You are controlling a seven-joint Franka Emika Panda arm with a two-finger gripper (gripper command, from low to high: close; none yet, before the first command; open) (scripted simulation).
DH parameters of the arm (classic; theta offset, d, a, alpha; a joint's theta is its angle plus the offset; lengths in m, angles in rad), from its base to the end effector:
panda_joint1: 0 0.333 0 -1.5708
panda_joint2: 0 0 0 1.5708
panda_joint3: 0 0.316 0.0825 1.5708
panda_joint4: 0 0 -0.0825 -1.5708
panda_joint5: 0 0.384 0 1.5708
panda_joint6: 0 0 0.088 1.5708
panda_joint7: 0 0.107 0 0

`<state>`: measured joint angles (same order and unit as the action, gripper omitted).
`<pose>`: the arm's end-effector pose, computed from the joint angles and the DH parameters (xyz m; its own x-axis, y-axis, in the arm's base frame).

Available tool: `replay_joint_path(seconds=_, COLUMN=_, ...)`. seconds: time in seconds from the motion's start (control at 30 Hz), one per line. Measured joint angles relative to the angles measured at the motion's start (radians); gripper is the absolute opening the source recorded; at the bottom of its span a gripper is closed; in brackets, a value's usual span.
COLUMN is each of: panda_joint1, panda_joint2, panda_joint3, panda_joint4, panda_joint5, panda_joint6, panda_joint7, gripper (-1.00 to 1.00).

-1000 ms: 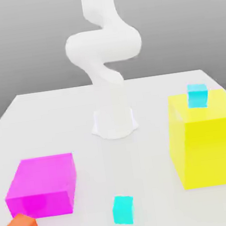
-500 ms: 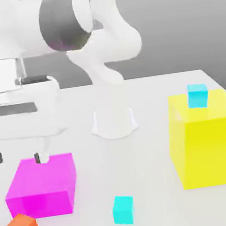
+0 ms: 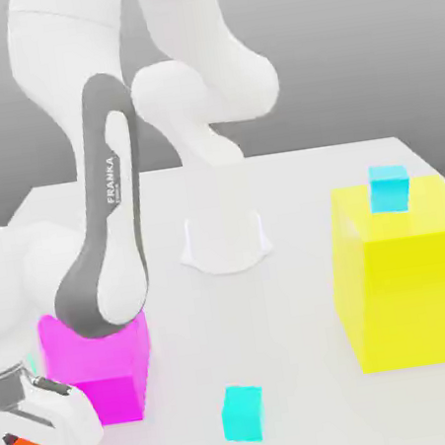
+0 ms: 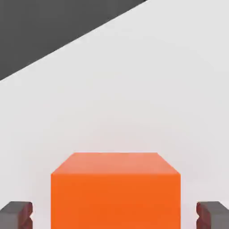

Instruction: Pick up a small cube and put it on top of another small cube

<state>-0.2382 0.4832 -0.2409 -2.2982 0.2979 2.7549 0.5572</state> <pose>0.4515 -0.2565 0.1430 0.2804 -0.9599 0.0007 -0.9599 -0.2804 -0.0006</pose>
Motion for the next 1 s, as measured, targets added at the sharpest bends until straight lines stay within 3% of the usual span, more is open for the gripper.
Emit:
replay_joint_path(seconds=0.13, panda_joint1=-0.004, panda_joint2=0.008, panda_joint3=0.004, panda_joint4=0.002, panda_joint5=0.003, panda_joint6=0.006, panda_joint7=-0.002, gripper=-1.0)
replay_joint_path(seconds=0.3, panda_joint1=0.056, panda_joint2=-0.148, panda_joint3=-0.049, panda_joint4=-0.045, panda_joint5=-0.083, panda_joint6=-0.101, panda_joint7=0.058, gripper=-1.0)
replay_joint_path(seconds=0.6, panda_joint1=0.321, panda_joint2=-0.461, panda_joint3=0.126, panda_joint4=-0.321, panda_joint5=-0.27, panda_joint6=-0.118, panda_joint7=0.133, gripper=-1.0)
replay_joint_path(seconds=0.77, panda_joint1=0.341, panda_joint2=-0.349, panda_joint3=0.132, panda_joint4=-0.345, panda_joint5=-0.255, panda_joint6=0.021, panda_joint7=0.116, gripper=-1.0)
replay_joint_path(seconds=0.8, panda_joint1=0.337, panda_joint2=-0.316, panda_joint3=0.138, panda_joint4=-0.344, panda_joint5=-0.245, panda_joint6=0.053, panda_joint7=0.109, gripper=1.0)
replay_joint_path(seconds=1.0, panda_joint1=0.332, panda_joint2=-0.3, panda_joint3=0.143, panda_joint4=-0.343, panda_joint5=-0.24, panda_joint6=0.068, panda_joint7=0.105, gripper=1.0)
